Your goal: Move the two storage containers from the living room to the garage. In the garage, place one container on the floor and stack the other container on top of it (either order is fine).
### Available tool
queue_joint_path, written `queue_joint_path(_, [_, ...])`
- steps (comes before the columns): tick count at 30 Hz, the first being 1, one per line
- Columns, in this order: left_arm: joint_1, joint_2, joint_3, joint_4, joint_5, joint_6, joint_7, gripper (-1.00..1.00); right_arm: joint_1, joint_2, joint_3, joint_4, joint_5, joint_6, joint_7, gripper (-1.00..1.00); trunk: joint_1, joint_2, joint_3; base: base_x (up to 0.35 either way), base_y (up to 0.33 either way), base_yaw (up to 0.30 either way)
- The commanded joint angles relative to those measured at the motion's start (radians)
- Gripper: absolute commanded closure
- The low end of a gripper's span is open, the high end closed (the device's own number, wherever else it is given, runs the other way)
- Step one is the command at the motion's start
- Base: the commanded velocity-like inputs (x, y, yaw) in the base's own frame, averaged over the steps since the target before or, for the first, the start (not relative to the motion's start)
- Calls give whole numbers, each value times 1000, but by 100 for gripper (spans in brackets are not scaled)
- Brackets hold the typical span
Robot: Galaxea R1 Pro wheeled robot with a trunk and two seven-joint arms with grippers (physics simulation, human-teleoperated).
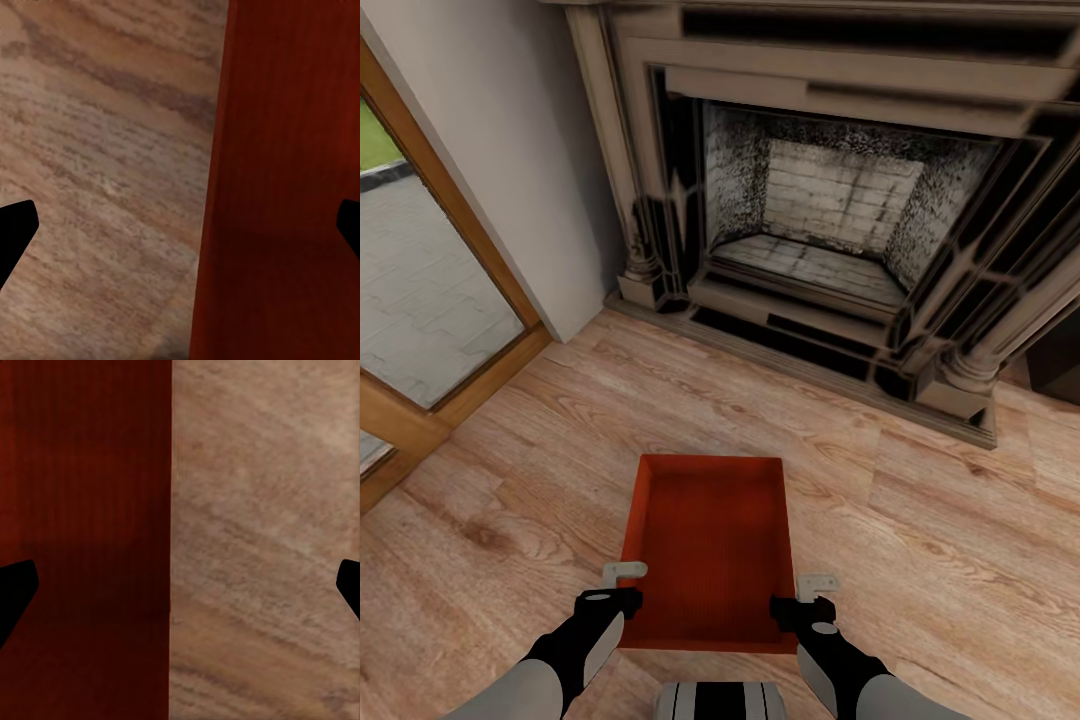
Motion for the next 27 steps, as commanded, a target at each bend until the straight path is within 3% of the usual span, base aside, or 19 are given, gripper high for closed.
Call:
queue_joint_path(1, [0, 1, -9, -2, 10, 5, 10, -100, -1, 0, 9, 1, -10, -4, -5, -100, 0, 0, -1, 0, 0, 0])
queue_joint_path(27, [0, 0, -9, -2, 10, 6, 18, -100, -1, 8, 8, 6, -7, -3, -5, -100, 0, 0, -1, 0, 0, 0])
